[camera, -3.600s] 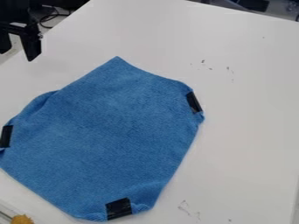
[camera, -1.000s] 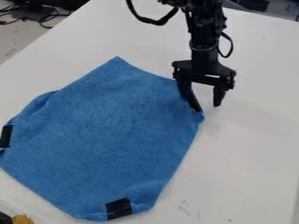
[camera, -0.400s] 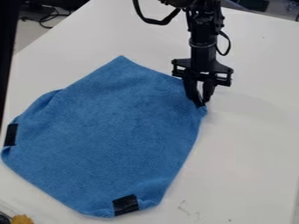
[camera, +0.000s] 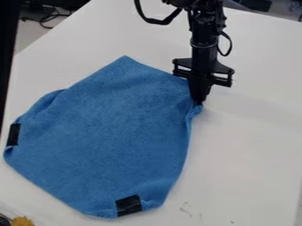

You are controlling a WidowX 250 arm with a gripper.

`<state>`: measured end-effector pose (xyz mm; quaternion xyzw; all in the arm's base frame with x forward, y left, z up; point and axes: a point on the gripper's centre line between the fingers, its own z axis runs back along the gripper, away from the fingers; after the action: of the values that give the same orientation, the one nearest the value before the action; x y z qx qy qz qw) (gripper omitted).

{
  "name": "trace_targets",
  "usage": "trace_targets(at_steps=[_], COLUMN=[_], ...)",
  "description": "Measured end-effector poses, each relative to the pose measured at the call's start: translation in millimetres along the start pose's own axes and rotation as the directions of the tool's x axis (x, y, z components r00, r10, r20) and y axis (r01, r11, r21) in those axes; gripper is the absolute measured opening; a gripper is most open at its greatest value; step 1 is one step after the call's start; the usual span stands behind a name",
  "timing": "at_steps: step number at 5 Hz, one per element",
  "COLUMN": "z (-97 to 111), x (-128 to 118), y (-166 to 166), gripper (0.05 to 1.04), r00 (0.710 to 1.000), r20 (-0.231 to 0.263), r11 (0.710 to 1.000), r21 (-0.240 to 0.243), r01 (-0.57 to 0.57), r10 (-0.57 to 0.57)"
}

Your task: Fold the cloth from top right to bottom left

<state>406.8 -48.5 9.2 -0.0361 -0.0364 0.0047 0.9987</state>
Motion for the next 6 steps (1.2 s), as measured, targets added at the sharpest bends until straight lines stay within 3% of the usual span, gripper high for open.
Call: trace_targets(at_steps=[1, 2, 4, 5, 6], z=[16, 62, 99, 113, 141], x=[-4, 2, -4, -20, -50], y=[-4, -16, -4, 25, 60], gripper=[0.067, 0.065, 0.063, 0.063, 0.063], r00=[0.998, 0.995, 0.985, 0.969, 0.929], r20=[-0.042, 0.019, 0.113, 0.163, 0.227], r11=[0.996, 0.988, 0.97, 0.954, 0.91], r21=[0.076, 0.118, 0.193, 0.207, 0.232], r01=[-0.046, -0.098, -0.148, -0.216, -0.344], r10=[0.05, 0.097, 0.128, 0.184, 0.293])
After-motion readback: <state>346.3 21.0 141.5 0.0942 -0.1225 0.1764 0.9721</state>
